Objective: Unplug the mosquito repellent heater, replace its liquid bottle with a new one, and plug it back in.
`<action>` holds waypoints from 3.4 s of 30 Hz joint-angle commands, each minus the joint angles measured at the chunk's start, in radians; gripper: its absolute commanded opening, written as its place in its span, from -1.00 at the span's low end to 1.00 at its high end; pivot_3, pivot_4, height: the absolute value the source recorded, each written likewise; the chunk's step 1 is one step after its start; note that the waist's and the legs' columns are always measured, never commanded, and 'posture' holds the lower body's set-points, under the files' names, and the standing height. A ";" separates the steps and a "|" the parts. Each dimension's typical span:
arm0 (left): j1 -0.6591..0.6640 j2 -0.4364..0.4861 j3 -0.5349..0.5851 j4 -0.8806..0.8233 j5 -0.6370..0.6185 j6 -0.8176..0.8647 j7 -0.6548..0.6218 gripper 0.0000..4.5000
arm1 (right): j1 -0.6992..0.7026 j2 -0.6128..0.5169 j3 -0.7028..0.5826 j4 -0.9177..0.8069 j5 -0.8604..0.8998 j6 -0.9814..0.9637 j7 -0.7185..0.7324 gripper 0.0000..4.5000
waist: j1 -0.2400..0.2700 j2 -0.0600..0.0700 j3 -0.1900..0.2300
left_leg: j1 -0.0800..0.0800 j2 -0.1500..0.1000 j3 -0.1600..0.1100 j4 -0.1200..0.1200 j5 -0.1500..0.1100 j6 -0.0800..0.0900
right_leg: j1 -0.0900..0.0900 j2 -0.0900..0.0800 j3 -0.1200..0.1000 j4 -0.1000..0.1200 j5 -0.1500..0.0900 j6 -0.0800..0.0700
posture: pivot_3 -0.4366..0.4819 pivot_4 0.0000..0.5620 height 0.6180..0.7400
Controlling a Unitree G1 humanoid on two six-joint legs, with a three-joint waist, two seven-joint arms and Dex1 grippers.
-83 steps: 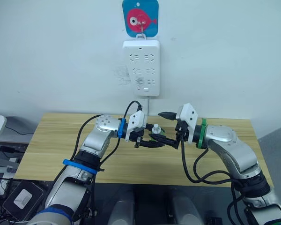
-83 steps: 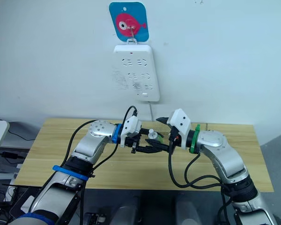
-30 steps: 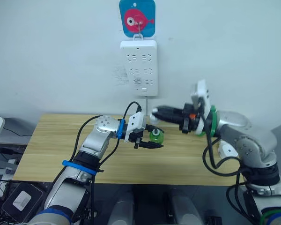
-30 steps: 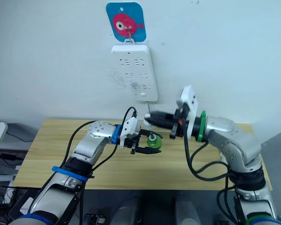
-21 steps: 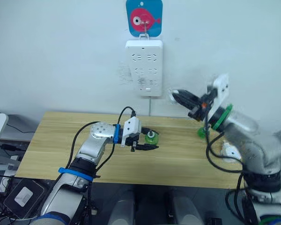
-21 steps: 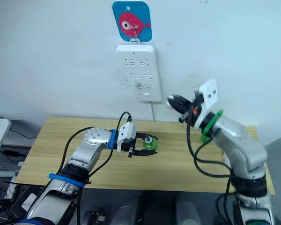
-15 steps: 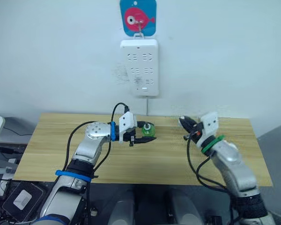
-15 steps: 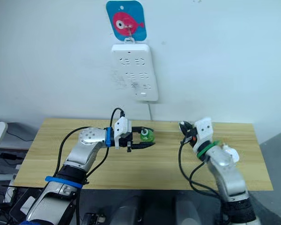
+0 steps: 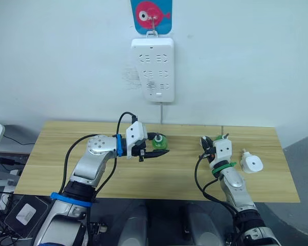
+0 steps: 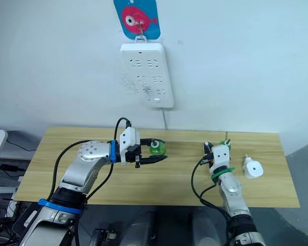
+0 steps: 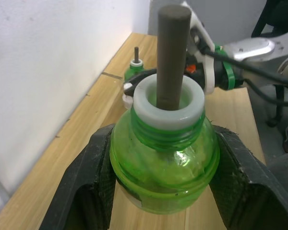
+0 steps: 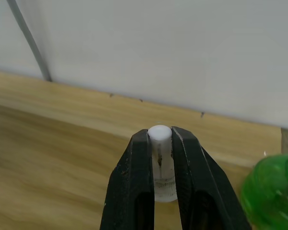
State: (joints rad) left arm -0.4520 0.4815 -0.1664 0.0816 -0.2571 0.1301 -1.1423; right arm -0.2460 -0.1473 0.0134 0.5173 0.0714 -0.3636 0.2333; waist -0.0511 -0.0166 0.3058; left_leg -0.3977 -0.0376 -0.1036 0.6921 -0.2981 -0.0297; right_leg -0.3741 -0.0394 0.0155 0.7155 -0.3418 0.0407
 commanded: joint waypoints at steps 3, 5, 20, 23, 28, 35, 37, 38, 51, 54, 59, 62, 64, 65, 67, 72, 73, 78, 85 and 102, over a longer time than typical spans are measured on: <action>-0.003 0.005 0.008 -0.046 -0.019 0.006 0.000 0.01 | -0.043 0.019 -0.035 0.077 0.013 -0.069 0.004 -0.90 | 0.000 0.000 0.004 | 0.000 0.000 0.000 0.000 0.000 -0.001 | 0.000 0.000 0.000 0.000 0.000 0.000 | 0.07 0.21 1.00; -0.006 0.004 0.007 -0.044 -0.019 0.007 -0.001 0.01 | -0.058 0.026 -0.038 0.109 0.010 -0.078 0.007 -0.90 | 0.000 0.000 0.004 | 0.000 0.000 0.000 0.000 0.002 -0.003 | 0.000 0.000 0.000 0.000 0.000 0.000 | 0.07 0.21 1.00; -0.023 -0.022 0.002 -0.014 -0.013 -0.019 0.008 0.01 | -0.009 -0.053 0.015 -0.128 0.029 -0.004 0.179 0.15 | 0.001 0.000 0.004 | 0.000 0.000 0.000 -0.001 0.002 -0.004 | 0.000 0.000 0.000 0.000 0.000 0.000 | 0.02 0.08 1.00; -0.042 -0.052 -0.006 0.024 -0.007 -0.047 0.010 0.01 | 0.030 -0.120 0.049 -0.370 0.104 0.161 0.290 0.15 | 0.002 0.000 0.004 | -0.001 0.000 -0.001 -0.001 0.002 -0.004 | 0.000 0.000 -0.001 -0.001 0.000 0.000 | -0.04 0.01 1.00; -0.085 -0.097 -0.022 0.106 0.006 -0.101 -0.006 0.01 | 0.020 -0.297 0.070 -0.725 0.339 0.580 0.481 0.15 | 0.002 -0.001 0.003 | -0.002 -0.001 -0.001 0.000 0.002 -0.004 | 0.000 -0.001 -0.001 -0.002 0.000 0.000 | -0.12 -0.09 1.00; -0.130 -0.124 -0.051 0.182 0.014 -0.159 -0.074 0.01 | -0.102 -0.412 0.052 -0.892 0.556 0.936 0.536 0.15 | 0.000 -0.003 0.002 | -0.002 0.000 -0.003 0.000 0.003 -0.005 | 0.000 -0.001 -0.003 -0.003 0.000 0.000 | -0.17 -0.17 1.00; -0.140 -0.128 -0.058 0.192 0.014 -0.163 -0.088 0.01 | -0.128 -0.415 0.067 -0.898 0.552 0.959 0.547 0.15 | 0.000 -0.003 0.001 | -0.003 -0.001 -0.003 0.000 0.003 -0.005 | 0.000 -0.001 -0.003 -0.003 0.000 0.000 | -0.17 -0.19 1.00; -0.144 -0.130 -0.060 0.195 0.014 -0.162 -0.093 0.01 | -0.135 -0.421 0.078 -0.897 0.536 0.961 0.554 0.15 | 0.000 -0.003 0.001 | -0.003 -0.001 -0.003 0.000 0.003 -0.005 | -0.001 -0.001 -0.003 -0.003 0.000 0.000 | -0.17 -0.19 1.00; -0.165 -0.145 -0.067 0.205 0.011 -0.150 -0.121 0.01 | -0.169 -0.413 0.146 -0.860 0.452 0.946 0.601 0.15 | 0.000 -0.004 0.000 | -0.004 -0.002 -0.003 0.001 0.003 -0.005 | -0.001 -0.003 -0.004 -0.003 0.000 0.000 | -0.16 -0.22 1.00; -0.158 -0.144 -0.068 0.197 0.010 -0.148 -0.123 0.01 | -0.171 -0.389 0.154 -0.854 0.443 0.949 0.592 0.15 | 0.000 -0.004 0.000 | -0.004 -0.002 -0.003 0.001 0.003 -0.005 | -0.001 -0.003 -0.005 -0.003 0.000 0.000 | -0.14 -0.23 1.00; -0.161 -0.142 -0.066 0.192 0.006 -0.141 -0.126 0.01 | -0.170 -0.361 0.187 -0.832 0.392 0.916 0.597 0.15 | 0.001 -0.004 0.000 | -0.004 -0.002 -0.003 0.001 0.003 -0.005 | -0.001 -0.004 -0.005 -0.003 0.000 0.000 | -0.12 -0.23 1.00; -0.161 -0.140 -0.062 0.185 0.001 -0.132 -0.127 0.01 | -0.172 -0.344 0.195 -0.815 0.362 0.887 0.593 -0.01 | 0.001 -0.004 0.000 | -0.004 -0.002 -0.003 0.001 0.003 -0.005 | -0.001 -0.004 -0.005 -0.003 0.000 0.000 | -0.11 -0.23 1.00; -0.158 -0.140 -0.062 0.179 0.000 -0.129 -0.127 0.01 | -0.170 -0.339 0.195 -0.812 0.351 0.876 0.596 -0.25 | 0.001 -0.004 -0.001 | -0.003 -0.002 -0.003 0.001 0.003 -0.005 | -0.001 -0.004 -0.005 -0.002 0.000 0.000 | -0.10 -0.24 1.00; -0.156 -0.140 -0.061 0.174 -0.001 -0.124 -0.126 0.01 | -0.168 -0.338 0.196 -0.812 0.344 0.865 0.599 -0.36 | 0.001 -0.005 -0.001 | -0.004 -0.002 -0.003 0.001 0.003 -0.005 | -0.002 -0.004 -0.005 -0.002 0.000 0.000 | -0.10 -0.24 1.00; -0.151 -0.140 -0.061 0.166 -0.003 -0.117 -0.126 0.01 | -0.163 -0.333 0.193 -0.813 0.339 0.851 0.603 -0.61 | 0.001 -0.005 -0.002 | -0.003 -0.002 -0.003 0.001 0.003 -0.005 | -0.002 -0.003 -0.005 -0.002 0.000 0.000 | -0.10 -0.25 1.00; -0.143 -0.140 -0.063 0.152 -0.005 -0.109 -0.124 0.01 | -0.149 -0.317 0.174 -0.835 0.352 0.843 0.598 -0.63 | 0.002 -0.005 -0.004 | -0.004 -0.002 -0.003 0.002 0.003 -0.005 | -0.002 -0.004 -0.005 -0.002 0.000 0.000 | -0.10 -0.26 1.00; -0.141 -0.141 -0.063 0.148 -0.007 -0.105 -0.125 0.01 | -0.146 -0.312 0.169 -0.840 0.358 0.846 0.593 -0.63 | 0.002 -0.005 -0.005 | -0.004 -0.002 -0.003 0.002 0.003 -0.005 | -0.002 -0.004 -0.005 -0.002 0.000 0.000 | -0.11 -0.27 1.00; -0.134 -0.153 -0.050 0.126 -0.025 -0.088 -0.113 0.42 | -0.125 -0.273 0.108 -0.862 0.405 0.892 0.541 -0.63 | 0.003 -0.004 -0.012 | -0.004 -0.002 -0.003 0.002 0.003 -0.005 | -0.002 -0.004 -0.005 -0.002 0.000 0.000 | -0.11 -0.28 1.00; -0.074 -0.184 -0.012 0.030 -0.034 -0.087 0.003 1.00 | -0.070 -0.216 -0.182 -0.906 0.665 1.121 0.313 -0.63 | 0.002 -0.004 -0.016 | -0.003 -0.003 -0.003 0.002 0.003 -0.006 | -0.002 -0.004 -0.004 -0.001 0.000 0.000 | -0.16 -0.27 1.00; -0.004 -0.471 -0.064 -0.025 0.100 -0.252 0.427 1.00 | -0.025 -0.157 -0.421 -0.988 1.562 1.223 -0.386 -0.63 | -0.009 -0.004 -0.016 | -0.003 -0.003 0.003 0.002 0.003 -0.002 | -0.001 -0.004 -0.001 0.001 0.000 0.000 | -0.23 -0.21 1.00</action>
State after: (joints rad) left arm -0.4459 0.0257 -0.2146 0.0662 -0.1660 -0.0941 -0.7320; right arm -0.2775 -0.2951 -0.4061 -0.4267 1.5652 0.8911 -0.1291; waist -0.0606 -0.0203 0.2894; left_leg -0.4010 -0.0403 -0.1004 0.6943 -0.2956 -0.0314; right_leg -0.3752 -0.0439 0.0148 0.7165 -0.3414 0.0411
